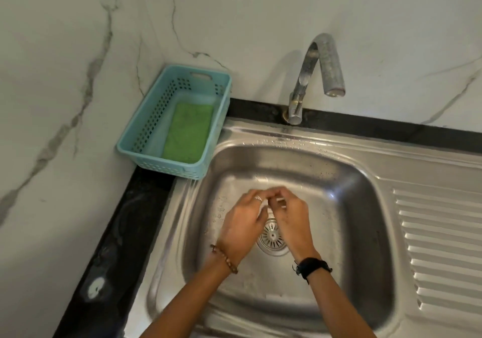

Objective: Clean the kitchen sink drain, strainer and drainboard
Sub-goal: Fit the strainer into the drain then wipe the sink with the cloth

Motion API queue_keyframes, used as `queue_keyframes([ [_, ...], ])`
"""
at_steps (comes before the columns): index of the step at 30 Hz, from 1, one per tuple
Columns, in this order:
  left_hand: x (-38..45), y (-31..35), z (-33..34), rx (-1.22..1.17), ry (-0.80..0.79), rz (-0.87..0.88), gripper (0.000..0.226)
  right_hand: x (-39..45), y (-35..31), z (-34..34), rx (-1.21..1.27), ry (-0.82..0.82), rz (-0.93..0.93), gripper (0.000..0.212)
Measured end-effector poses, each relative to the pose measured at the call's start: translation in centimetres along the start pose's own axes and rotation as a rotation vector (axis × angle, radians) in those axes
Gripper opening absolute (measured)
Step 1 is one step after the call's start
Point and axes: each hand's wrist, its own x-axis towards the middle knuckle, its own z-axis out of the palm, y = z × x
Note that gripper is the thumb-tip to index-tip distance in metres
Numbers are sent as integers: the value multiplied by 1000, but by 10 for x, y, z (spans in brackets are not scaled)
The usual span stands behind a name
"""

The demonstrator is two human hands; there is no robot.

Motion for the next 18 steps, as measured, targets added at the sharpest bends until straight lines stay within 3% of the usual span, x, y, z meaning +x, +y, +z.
queue_keyframes([
  [4,14,16,-92,82,484,269,26,20,-104,-1,143,47,-359,15],
  [6,29,3,-128,223,609,282,24,36,-142,10,129,30,-465,12],
  [9,59,-38,-162,344,438,-18,26,72,-181,41,-173,-49,-504,15],
  [12,76,-75,-166,279,219,-320,32,109,-194,74,-621,-202,-439,23],
  [15,79,-94,-154,338,179,-414,31,134,-188,101,-850,-351,-333,26],
  [18,80,-105,-146,372,260,-418,30,149,-174,124,-848,-408,-141,29],
])
